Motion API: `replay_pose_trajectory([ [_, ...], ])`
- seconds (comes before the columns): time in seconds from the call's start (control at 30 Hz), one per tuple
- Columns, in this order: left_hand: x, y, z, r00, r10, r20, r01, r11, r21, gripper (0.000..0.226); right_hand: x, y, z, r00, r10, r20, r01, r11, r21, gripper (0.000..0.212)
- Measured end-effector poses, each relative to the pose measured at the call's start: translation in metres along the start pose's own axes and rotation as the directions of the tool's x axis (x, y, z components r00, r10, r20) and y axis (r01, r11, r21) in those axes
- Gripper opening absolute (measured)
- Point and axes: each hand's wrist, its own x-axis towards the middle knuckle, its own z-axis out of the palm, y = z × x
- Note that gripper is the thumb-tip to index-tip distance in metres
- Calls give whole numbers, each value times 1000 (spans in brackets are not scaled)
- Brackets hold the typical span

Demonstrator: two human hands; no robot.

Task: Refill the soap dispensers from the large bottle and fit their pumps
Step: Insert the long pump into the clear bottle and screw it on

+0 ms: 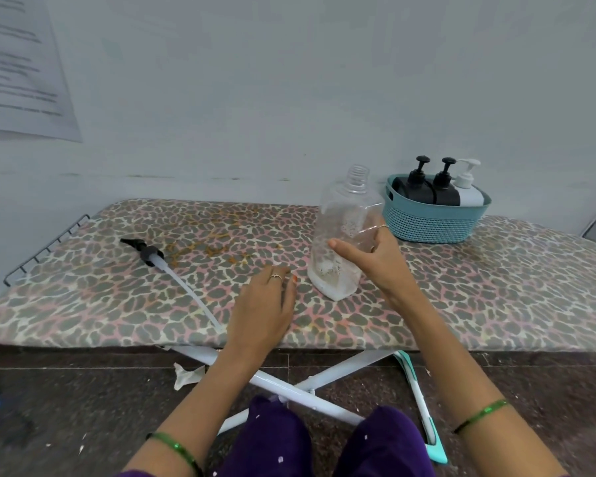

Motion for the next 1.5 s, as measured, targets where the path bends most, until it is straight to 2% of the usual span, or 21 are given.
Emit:
replay_pose_trajectory([
  [0.03,4,7,3,1000,23,-2,-23,1000,-3,35,-2,-2,-9,1000,-14,2,14,999,-49,71],
  [0.07,-9,-18,-15,998,-41,-47,43,998,37,33,0,-8,27,993,-23,114,27,999,-38,70],
  [0.1,-17,-35,-29,991,-78,-105,87,993,80,32,-1,-12,53,985,-36,166,45,998,-52,72],
  [0.17,-17,-31,-36,981,-19,-194,42,993,115,31,-6,-17,42,994,-56,90,65,993,-102,88],
  [0.2,-18,-27,-40,970,-25,-240,62,988,145,31,-8,-22,35,997,-73,33,77,990,-119,89],
  [0.27,-18,-20,-47,940,-104,-324,143,985,99,30,-13,-34,16,979,-182,-96,170,978,-123,73],
  [0.33,-17,-33,-57,909,-196,-367,233,971,61,29,-16,-50,5,914,-342,-219,309,936,-171,59],
  [0.4,-20,-58,-66,873,-300,-385,347,936,57,27,-17,-63,9,815,-511,-274,455,856,-244,49],
  [0.47,-24,-79,-76,838,-376,-396,440,894,82,28,-16,-77,26,722,-647,-245,577,759,-303,40],
  [0.53,-27,-95,-81,812,-428,-396,503,858,103,29,-17,-89,53,697,-697,-170,640,711,-292,31],
  [0.63,-28,-103,-81,788,-485,-378,564,816,128,31,-10,-87,103,774,-628,81,626,741,-242,23],
  [0.7,-28,-103,-78,777,-497,-385,581,802,136,31,5,-77,134,794,-499,347,597,749,-287,23],
  [0.77,-27,-104,-76,772,-505,-385,591,793,145,30,23,-66,165,738,-312,598,590,729,-348,29],
  [0.87,-28,-105,-75,766,-509,-393,603,781,163,27,45,-52,210,610,-123,782,600,717,-355,39],
  [0.93,-28,-105,-75,758,-513,-403,612,774,164,24,53,-48,234,568,-71,820,594,724,-350,43],
  [1.13,-28,-107,-73,746,-520,-417,624,764,164,20,62,-38,278,596,-7,803,539,745,-393,30],
  [1.5,-26,-109,-73,762,-509,-400,614,765,195,21,65,-46,253,760,-97,643,424,824,-376,21],
])
